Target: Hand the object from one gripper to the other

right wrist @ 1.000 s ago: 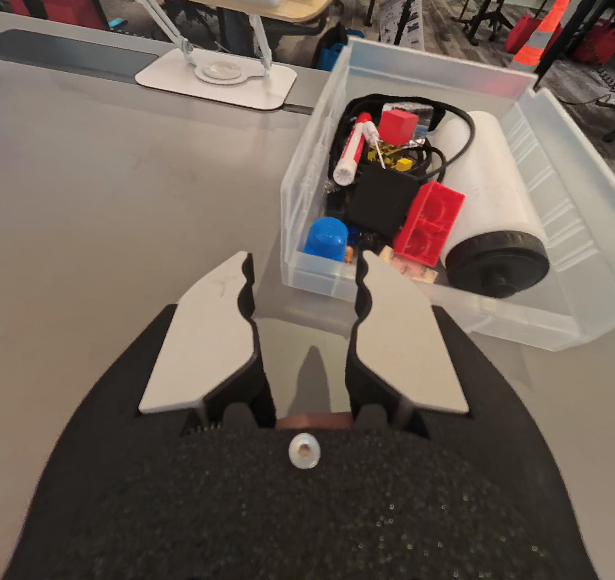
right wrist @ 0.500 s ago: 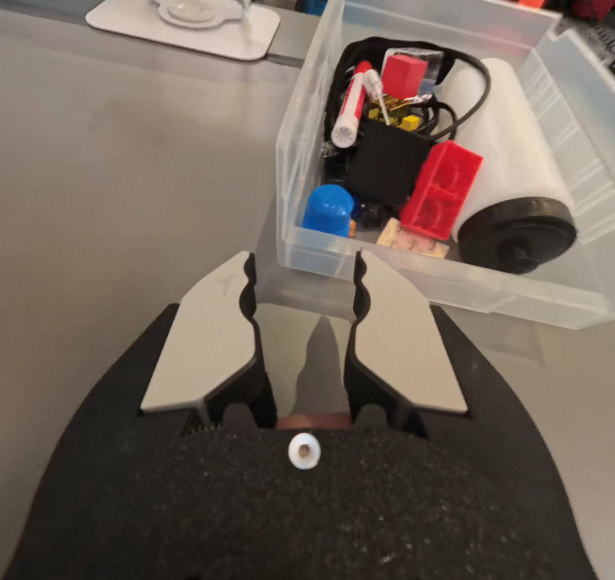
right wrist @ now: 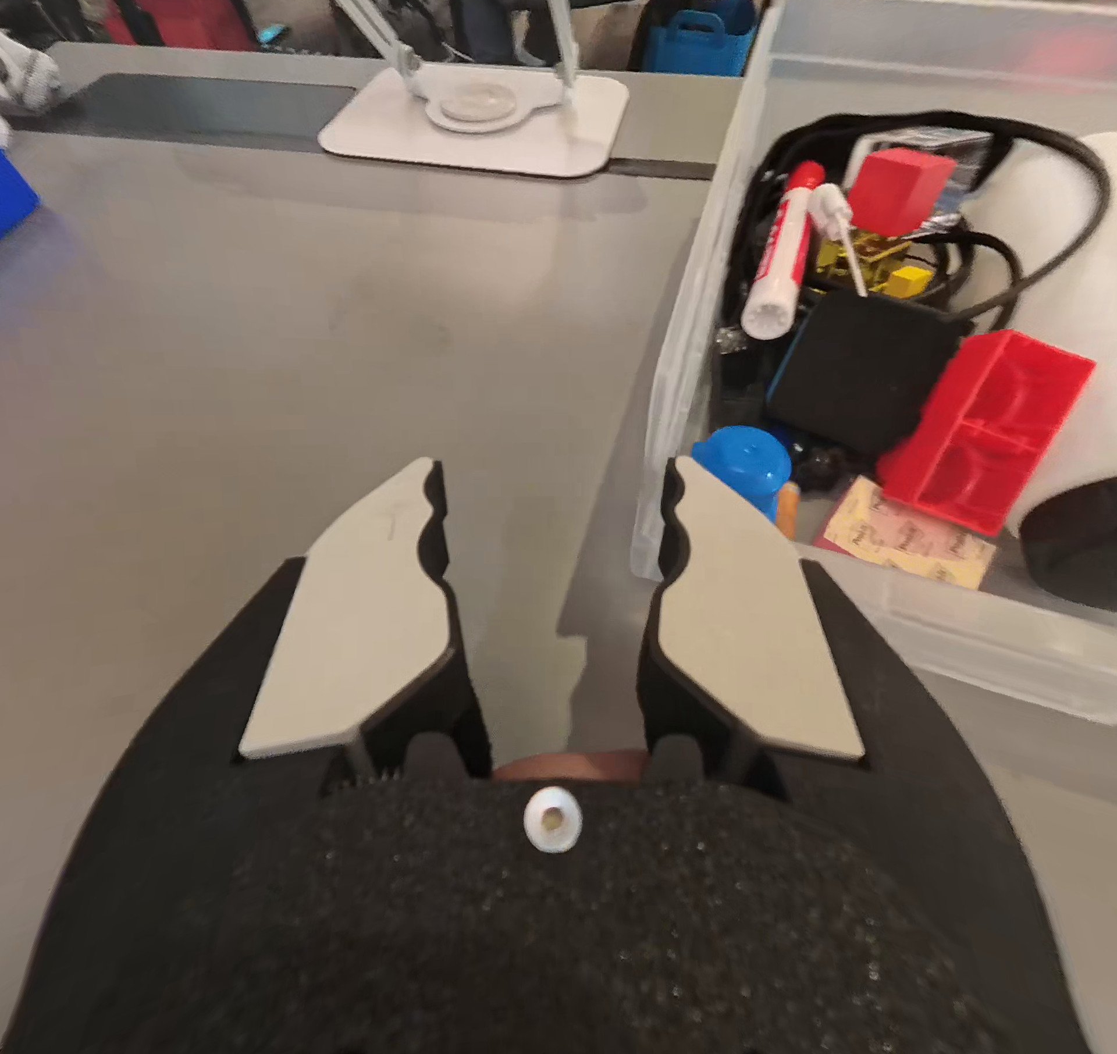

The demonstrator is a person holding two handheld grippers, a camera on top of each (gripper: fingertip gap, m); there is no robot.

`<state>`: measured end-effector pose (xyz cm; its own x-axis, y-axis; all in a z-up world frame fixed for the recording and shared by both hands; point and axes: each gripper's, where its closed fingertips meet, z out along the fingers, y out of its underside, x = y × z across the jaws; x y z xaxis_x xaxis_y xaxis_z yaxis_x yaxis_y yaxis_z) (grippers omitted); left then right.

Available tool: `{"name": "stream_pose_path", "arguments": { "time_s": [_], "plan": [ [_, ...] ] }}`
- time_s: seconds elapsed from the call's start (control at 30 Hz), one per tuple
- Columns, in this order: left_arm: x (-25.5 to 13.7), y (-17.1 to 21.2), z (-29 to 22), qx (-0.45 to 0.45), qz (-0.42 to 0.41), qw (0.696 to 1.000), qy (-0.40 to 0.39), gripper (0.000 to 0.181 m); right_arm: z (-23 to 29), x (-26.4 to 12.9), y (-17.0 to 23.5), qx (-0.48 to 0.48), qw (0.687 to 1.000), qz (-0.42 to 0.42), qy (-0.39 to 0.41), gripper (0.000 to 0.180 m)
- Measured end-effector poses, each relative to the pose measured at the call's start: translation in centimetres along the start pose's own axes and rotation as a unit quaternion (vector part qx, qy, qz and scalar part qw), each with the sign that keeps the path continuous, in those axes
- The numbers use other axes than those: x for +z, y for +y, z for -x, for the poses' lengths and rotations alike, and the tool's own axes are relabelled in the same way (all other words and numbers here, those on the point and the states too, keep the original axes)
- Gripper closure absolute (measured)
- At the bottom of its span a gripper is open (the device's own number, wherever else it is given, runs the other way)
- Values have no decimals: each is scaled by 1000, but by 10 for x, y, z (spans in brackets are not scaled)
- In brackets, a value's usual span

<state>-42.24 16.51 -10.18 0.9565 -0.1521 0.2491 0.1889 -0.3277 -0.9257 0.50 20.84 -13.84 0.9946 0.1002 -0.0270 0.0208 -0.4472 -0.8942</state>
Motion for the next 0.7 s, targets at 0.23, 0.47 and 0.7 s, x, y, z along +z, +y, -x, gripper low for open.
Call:
{"name": "stream_pose_path", "arguments": {
  "time_s": [0.23,0.47,0.7],
  "plan": [
    [0,-2,-136,90,-19,980,174,129,62,-15,-5,-11,993,11,-116,126],
    [56,41,-275,143,89,954,248,124,-71,-97,-27,-17,990,-88,107,124],
    [145,57,-359,187,126,949,222,144,-146,-70,13,61,982,-20,177,143]
  ]
}}
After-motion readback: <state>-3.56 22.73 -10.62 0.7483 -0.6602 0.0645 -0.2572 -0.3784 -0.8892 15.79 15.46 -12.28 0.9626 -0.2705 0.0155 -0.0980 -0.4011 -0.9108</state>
